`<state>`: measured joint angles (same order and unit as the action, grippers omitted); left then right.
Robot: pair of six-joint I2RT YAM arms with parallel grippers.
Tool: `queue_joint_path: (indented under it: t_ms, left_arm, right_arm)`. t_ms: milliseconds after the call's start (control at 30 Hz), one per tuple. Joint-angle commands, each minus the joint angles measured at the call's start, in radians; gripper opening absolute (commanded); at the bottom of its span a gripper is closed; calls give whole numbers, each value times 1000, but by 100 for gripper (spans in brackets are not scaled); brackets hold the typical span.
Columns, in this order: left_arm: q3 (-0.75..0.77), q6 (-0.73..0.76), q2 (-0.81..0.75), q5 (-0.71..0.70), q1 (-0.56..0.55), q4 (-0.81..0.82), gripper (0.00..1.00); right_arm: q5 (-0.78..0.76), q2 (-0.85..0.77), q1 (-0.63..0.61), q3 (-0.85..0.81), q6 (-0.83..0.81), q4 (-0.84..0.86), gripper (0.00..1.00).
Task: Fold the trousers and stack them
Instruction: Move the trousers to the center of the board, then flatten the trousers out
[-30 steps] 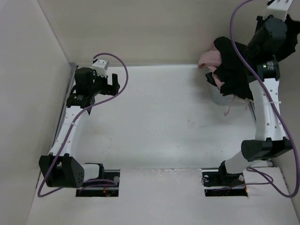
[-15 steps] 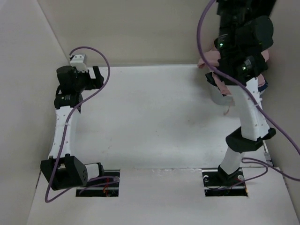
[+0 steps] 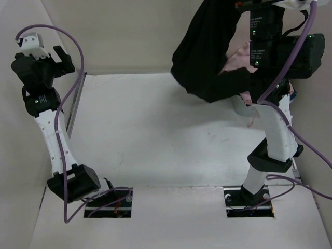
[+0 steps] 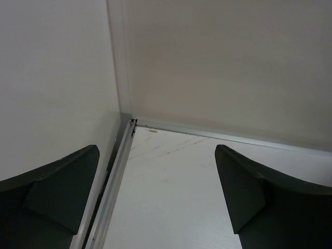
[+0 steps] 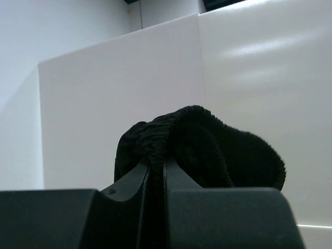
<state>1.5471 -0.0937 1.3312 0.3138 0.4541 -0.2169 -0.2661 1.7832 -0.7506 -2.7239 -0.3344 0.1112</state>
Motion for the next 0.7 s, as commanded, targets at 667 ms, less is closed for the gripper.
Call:
queue_joint_path:
  t_ms: [667]
  left_arm:
    - [-155,589,230,-104,-797,-533,100]
  right_arm:
    - [-330,-579,227,1524,569,-321,3]
